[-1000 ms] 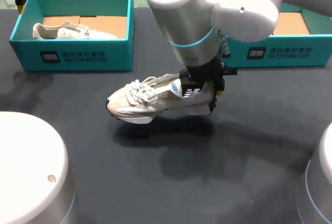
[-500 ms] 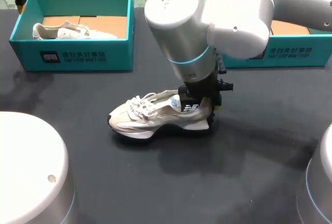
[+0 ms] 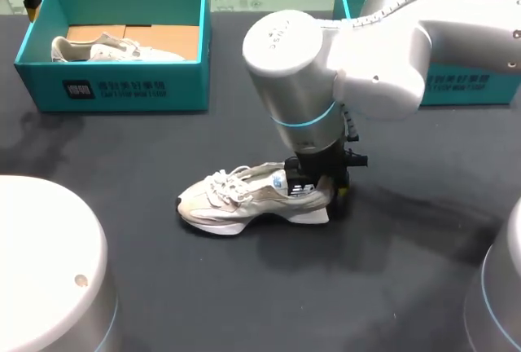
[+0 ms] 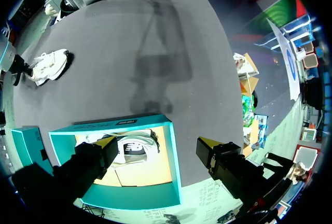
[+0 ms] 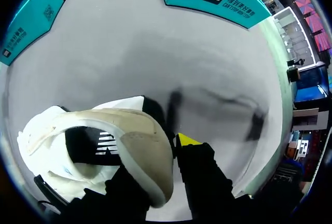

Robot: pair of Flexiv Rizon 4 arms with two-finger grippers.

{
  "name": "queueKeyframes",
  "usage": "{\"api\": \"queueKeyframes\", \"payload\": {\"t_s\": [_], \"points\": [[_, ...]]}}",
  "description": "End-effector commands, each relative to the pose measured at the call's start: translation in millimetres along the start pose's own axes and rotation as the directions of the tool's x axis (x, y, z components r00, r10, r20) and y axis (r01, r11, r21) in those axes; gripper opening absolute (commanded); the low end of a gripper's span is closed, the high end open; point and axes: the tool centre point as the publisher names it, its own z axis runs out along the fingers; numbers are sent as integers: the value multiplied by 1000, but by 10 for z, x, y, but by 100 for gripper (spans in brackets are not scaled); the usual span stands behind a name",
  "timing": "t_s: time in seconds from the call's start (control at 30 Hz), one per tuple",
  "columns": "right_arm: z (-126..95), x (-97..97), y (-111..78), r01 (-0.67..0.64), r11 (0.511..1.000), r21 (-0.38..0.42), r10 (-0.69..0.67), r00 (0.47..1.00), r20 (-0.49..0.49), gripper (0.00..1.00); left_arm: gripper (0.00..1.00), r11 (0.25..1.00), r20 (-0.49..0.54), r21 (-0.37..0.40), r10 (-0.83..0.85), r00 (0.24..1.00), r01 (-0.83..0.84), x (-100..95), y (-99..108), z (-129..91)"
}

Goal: Take the shoe out of the shoebox, open the shoe tongue, remove and reinsert the insole, then place the shoe into the shoebox

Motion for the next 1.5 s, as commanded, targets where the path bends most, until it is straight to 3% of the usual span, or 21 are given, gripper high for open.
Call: {"api": "queueKeyframes", "payload": {"t_s": [0.03,0.43,0.47,0.5,0.53,0.57,0.87,0.9,1.07,1.2,1.37,1.4,1.43,1.47,1.5], "points": [[104,54,-64,-203,979,2,203,979,-4,0,100,1000,-3,-2,1,1000,-1,2,-12,-2],[204,75,-77,-238,970,43,239,971,-11,1,100,1000,-3,-2,1,1000,-1,2,-12,-2],[172,63,-73,-240,970,44,240,971,-12,35,100,1000,-3,-2,1,1000,-1,2,-12,-2],[146,51,-69,-242,969,44,242,970,-16,52,100,1000,-3,-2,1,1000,-1,2,-12,-2],[118,40,-63,-242,969,44,243,970,-20,96,100,1000,-3,-2,1,1000,-1,2,-12,-2],[83,25,-58,-242,969,43,243,970,-22,100,100,1000,-3,-2,1,1000,-1,2,-12,-2],[-412,-182,51,-192,979,74,202,964,-171,100,100,1000,-3,-2,1,1000,-1,2,-12,-2],[-487,-207,74,-179,983,48,185,961,-205,100,100,1000,-3,-2,1,1000,-1,2,-12,-2],[-815,-305,229,-21,998,53,35,956,-293,100,100,1000,-3,-2,1,1000,-1,2,-12,-2],[-978,-388,363,172,985,-7,-162,911,-380,100,100,1000,-3,-2,1,1000,-1,2,-12,-2],[-1039,-487,466,400,903,-155,-426,797,-428,100,100,1000,-3,-2,1,1000,-1,2,-12,-2],[-1036,-509,476,461,857,-229,-514,738,-437,100,100,1000,-3,-2,1,1000,-1,2,-12,-2],[-1024,-532,491,546,779,-308,-626,651,-430,100,100,1000,-3,-2,1,1000,-1,2,-12,-2],[-998,-547,489,629,700,-337,-711,569,-414,100,100,1000,-3,-2,1,1000,-1,2,-12,-2],[-998,-547,489,629,700,-337,-711,569,-414,100,100,1000,-3,-2,1,1000,-1,2,-12,-2]]}}
